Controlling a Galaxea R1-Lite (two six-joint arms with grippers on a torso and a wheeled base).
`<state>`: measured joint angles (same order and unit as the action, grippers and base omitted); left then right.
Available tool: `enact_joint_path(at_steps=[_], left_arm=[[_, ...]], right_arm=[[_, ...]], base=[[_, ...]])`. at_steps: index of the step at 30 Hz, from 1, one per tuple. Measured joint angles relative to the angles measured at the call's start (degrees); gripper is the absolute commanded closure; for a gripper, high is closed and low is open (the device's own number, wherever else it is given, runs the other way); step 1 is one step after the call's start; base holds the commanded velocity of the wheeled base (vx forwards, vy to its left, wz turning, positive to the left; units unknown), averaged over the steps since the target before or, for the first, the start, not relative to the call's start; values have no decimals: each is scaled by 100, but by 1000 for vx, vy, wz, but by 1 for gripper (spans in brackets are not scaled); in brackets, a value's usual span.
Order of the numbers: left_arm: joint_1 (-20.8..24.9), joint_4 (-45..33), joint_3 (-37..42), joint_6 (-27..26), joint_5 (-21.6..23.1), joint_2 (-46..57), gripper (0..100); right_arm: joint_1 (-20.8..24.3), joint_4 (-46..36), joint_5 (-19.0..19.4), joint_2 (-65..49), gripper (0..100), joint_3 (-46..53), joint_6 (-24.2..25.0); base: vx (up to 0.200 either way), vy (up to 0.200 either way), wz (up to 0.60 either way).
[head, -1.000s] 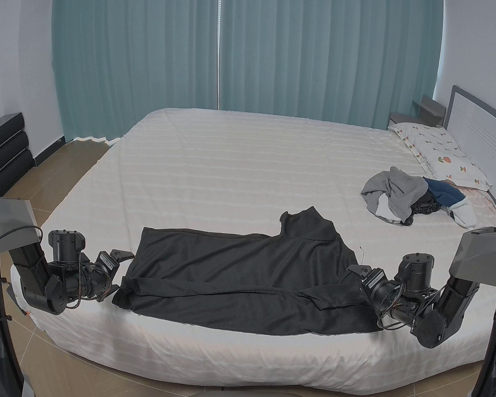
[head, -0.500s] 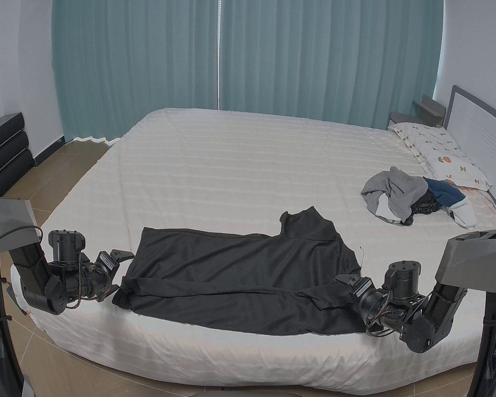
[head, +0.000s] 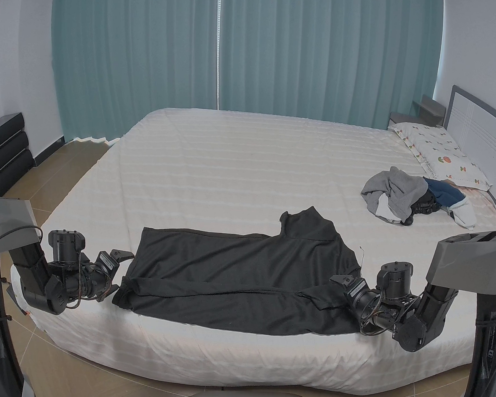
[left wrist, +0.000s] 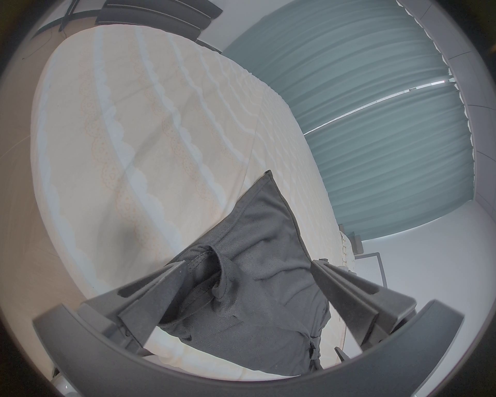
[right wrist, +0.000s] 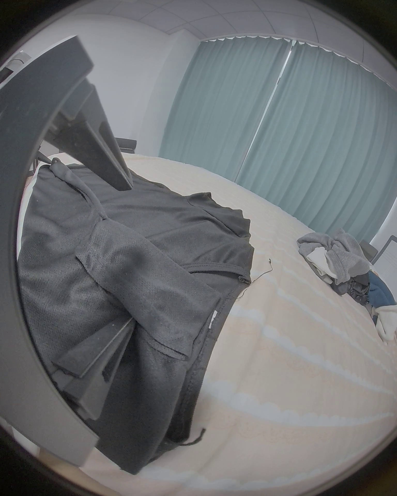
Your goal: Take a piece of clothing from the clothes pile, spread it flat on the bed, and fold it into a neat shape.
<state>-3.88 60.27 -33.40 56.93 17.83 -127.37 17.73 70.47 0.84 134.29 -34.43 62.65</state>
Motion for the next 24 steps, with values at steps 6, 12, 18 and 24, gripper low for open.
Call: enact_joint_path(at_steps=[6,12,18,24], left_arm=[[5,0,0,0,0,0,0],[5,0,0,0,1,-2,0],[2,-2,0,0,0,-2,0],[2,0,-5,0,1,-4,0]], right_arm=[[82,-2,-30,-24,0,108,20],[90,-2,-33,-105,0,179,28],[90,-7,-41,-37,0,94,28],[84,-7,-102,29,100,4,28]], base=[[0,0,0],[0,0,0],[0,0,0],[0,0,0]])
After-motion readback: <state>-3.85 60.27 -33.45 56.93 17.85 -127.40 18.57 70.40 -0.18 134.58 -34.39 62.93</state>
